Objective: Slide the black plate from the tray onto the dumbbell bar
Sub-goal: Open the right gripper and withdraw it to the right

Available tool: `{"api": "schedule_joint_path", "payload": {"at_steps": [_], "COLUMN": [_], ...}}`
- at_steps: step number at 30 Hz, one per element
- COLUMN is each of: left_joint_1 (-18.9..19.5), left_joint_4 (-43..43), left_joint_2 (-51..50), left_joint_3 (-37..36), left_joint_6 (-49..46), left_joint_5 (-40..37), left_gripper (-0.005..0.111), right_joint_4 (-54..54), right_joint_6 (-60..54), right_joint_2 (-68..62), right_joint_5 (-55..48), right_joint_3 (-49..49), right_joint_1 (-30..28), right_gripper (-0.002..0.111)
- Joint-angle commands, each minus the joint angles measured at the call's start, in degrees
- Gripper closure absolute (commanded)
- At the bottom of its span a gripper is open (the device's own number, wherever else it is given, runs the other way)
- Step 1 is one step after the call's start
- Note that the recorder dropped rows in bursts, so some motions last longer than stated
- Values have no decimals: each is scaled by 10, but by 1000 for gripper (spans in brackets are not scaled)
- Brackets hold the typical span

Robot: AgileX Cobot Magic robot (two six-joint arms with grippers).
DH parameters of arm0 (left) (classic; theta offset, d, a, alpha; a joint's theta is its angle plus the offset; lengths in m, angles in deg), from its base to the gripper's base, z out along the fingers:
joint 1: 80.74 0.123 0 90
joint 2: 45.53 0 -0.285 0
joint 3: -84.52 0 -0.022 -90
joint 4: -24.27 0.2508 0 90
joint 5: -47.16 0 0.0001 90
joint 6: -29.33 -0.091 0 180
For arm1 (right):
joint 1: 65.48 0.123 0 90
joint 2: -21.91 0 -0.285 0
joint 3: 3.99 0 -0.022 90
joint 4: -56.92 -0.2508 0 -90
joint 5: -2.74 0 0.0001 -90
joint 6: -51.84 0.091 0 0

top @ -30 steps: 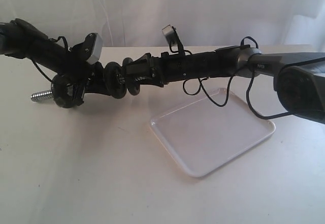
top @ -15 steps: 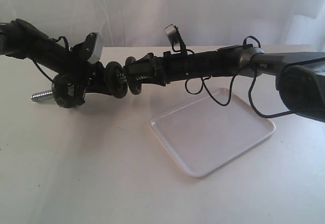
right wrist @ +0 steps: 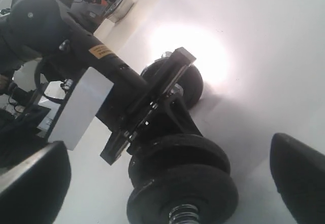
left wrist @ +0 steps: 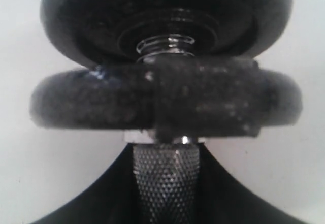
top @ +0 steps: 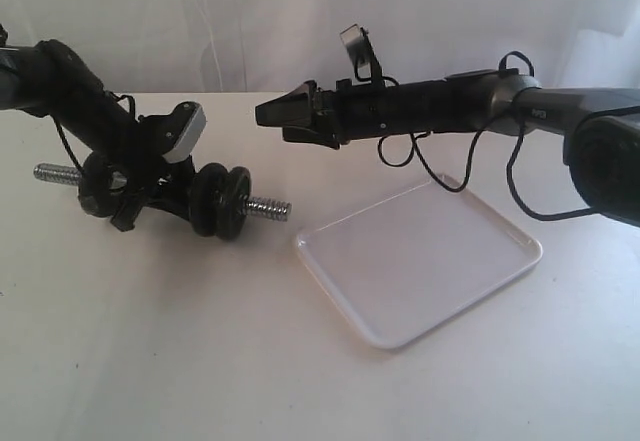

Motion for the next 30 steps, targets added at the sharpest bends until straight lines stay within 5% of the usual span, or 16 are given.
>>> {"api": "schedule_joint_path", "payload": {"at_steps": [1,5,8,12,13,22,30], "left_joint_1": [4,4,4,4,4,3,3], "left_joint_4": [-446,-446,-446,-446,-446,-446,-443], "left_joint_2": [34,34,34,34,34,34,34], "left_joint_3": [11,11,11,11,11,11,11], "left_joint_6": [-7,-7,-7,-5,3,21,21], "left_joint_5": [-21,-18,-8,16,32,96,96], "left_gripper": [107,107,107,107,107,107,107], "right_joint_4": [30,74,111,151,169,266,559], "right_joint_6": [0,0,1,14,23,74,301], "right_joint_2": [17,38,57,74,79,105,206], "right_joint_5": [-4,-4,-4,-4,-4,-4,104], "right_joint_3": [2,2,2,2,2,2,-19], "right_joint_1": [-11,-21,-27,-41,-49,-69,-68], "right_gripper": [3,7,25,80,109,108,108]}}
